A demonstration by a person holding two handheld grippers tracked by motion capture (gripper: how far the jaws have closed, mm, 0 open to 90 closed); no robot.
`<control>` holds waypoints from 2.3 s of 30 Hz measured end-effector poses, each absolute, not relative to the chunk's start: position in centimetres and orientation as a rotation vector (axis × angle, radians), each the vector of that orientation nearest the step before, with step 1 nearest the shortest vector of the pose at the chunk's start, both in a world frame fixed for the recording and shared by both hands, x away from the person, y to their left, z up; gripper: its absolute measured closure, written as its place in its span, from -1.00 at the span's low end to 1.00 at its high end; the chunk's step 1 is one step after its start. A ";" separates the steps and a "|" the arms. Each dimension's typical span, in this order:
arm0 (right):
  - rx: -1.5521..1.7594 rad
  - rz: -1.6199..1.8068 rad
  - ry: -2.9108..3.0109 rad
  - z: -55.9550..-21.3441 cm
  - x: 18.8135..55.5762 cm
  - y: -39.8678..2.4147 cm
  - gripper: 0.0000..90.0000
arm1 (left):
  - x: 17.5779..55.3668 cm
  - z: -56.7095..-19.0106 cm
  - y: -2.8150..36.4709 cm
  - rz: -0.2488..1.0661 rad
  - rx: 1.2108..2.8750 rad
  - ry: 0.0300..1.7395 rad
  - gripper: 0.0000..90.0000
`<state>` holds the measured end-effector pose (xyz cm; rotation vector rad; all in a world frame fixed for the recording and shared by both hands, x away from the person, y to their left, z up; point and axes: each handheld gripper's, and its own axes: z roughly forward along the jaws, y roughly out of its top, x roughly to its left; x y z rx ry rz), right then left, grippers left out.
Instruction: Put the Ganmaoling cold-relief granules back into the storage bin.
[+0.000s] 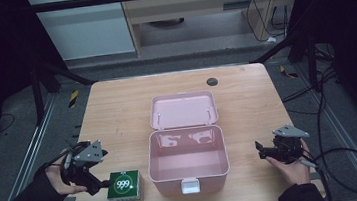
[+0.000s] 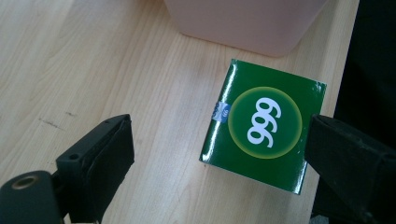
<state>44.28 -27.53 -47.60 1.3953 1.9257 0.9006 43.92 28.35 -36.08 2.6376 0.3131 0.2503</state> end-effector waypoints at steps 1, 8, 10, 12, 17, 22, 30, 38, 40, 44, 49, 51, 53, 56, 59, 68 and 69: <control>1.399 0.903 1.929 -47.6 44.3 -27.5 -0.80 | 43.9 -36.2 28.2 0.248 2.644 0.304 -0.83; 1.394 0.891 1.941 -47.7 44.3 -27.4 -0.81 | 43.6 -36.7 27.4 0.215 2.685 0.275 -0.85; 1.393 0.891 1.947 -47.7 44.4 -27.4 -0.81 | 43.6 -37.0 27.1 0.210 2.699 0.267 -0.85; 1.391 0.886 1.949 -47.8 44.4 -27.4 -0.81 | 43.7 -37.5 26.8 0.197 2.711 0.253 -0.86; 1.392 0.880 1.954 -47.8 44.4 -27.3 -0.81 | 43.8 -38.3 26.3 0.187 2.731 0.227 -0.86; 1.396 0.877 1.963 -47.9 44.4 -27.3 -0.81 | 43.6 -38.9 26.1 0.152 2.731 0.182 -0.84; 1.395 0.866 1.969 -48.0 44.5 -27.3 -0.83 | 43.6 -39.6 25.7 0.124 2.735 0.155 -0.87; 1.395 0.860 1.980 -48.1 44.5 -27.3 -0.85 | 43.9 -40.7 25.2 0.102 2.759 0.124 -0.88; 1.390 0.857 1.983 -48.2 44.5 -27.3 -0.85 | 43.9 -40.9 25.2 0.096 2.761 0.121 -0.88; 1.393 0.852 1.991 -48.2 44.5 -27.2 -0.86 | 44.0 -41.4 25.1 0.082 2.775 0.108 -0.89; 1.392 0.845 1.994 -48.3 44.6 -27.2 -0.86 | 44.2 -42.1 25.2 0.057 2.777 0.114 -0.89; 1.392 0.846 1.997 -48.3 44.6 -27.2 -0.86 | 44.2 -42.4 25.3 0.048 2.774 0.114 -0.87; 1.389 0.844 2.002 -48.3 44.6 -27.2 -0.86 | 44.2 -42.6 25.3 0.040 2.773 0.116 -0.86; 1.387 0.841 2.005 -48.4 44.6 -27.1 -0.86 | 44.3 -42.9 25.4 0.027 2.768 0.122 -0.86; 1.385 0.839 2.008 -48.4 44.6 -27.1 -0.86 | 44.4 -43.1 25.4 0.013 2.775 0.122 -0.83; 1.384 0.828 2.017 -48.5 44.7 -27.1 -0.86 | 44.5 -43.6 25.2 -0.005 2.786 0.122 -0.79; 1.381 0.828 2.018 -48.5 44.7 -27.1 -0.86 | 44.5 -43.6 25.2 -0.005 2.789 0.121 -0.78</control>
